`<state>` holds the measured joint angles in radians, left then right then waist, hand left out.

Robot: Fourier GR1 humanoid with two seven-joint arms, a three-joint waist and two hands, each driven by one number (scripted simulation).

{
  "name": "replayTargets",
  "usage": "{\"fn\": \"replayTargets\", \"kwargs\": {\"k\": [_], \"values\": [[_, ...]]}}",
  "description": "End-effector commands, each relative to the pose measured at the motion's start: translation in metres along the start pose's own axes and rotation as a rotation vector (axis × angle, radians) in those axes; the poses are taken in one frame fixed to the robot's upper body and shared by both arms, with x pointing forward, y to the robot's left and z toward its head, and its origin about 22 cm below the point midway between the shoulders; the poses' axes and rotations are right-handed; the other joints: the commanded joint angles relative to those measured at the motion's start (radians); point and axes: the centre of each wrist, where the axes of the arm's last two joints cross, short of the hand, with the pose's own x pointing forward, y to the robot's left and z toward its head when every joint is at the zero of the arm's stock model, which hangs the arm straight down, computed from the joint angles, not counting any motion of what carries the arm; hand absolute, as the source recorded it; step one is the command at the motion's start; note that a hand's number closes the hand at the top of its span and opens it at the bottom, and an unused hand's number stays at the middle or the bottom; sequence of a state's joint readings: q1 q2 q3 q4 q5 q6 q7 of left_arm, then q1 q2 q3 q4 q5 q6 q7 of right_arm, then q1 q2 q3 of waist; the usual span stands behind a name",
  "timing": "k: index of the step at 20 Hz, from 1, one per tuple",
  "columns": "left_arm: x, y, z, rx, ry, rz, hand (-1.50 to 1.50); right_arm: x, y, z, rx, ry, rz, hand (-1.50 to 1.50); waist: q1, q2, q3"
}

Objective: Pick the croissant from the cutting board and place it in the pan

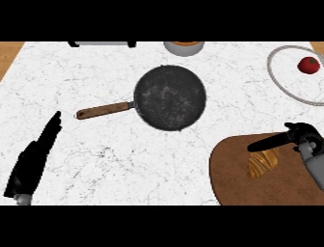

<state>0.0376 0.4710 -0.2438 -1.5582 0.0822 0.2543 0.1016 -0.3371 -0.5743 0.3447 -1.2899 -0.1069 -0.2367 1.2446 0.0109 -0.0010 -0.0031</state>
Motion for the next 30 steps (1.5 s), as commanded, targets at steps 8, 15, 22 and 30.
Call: {"fn": "replayTargets", "kwargs": {"k": [8, 15, 22, 30], "values": [[0.006, 0.002, -0.003, 0.004, -0.019, -0.016, 0.00, 0.009, 0.008, -0.009, -0.003, 0.243, -0.018, -1.50, -0.001, 0.002, 0.002], [0.007, -0.006, 0.000, -0.007, 0.013, 0.006, 0.00, 0.001, 0.028, -0.013, 0.022, 0.251, -0.034, -1.50, -0.005, 0.000, 0.002], [-0.011, -0.002, 0.005, 0.006, 0.020, -0.005, 0.00, 0.003, 0.049, -0.008, -0.014, 0.170, -0.116, 1.50, -0.005, 0.000, 0.001], [0.008, -0.011, 0.009, -0.013, 0.019, -0.003, 0.00, -0.013, 0.061, -0.010, -0.030, 0.145, -0.169, 1.50, -0.013, -0.003, 0.002]]}}
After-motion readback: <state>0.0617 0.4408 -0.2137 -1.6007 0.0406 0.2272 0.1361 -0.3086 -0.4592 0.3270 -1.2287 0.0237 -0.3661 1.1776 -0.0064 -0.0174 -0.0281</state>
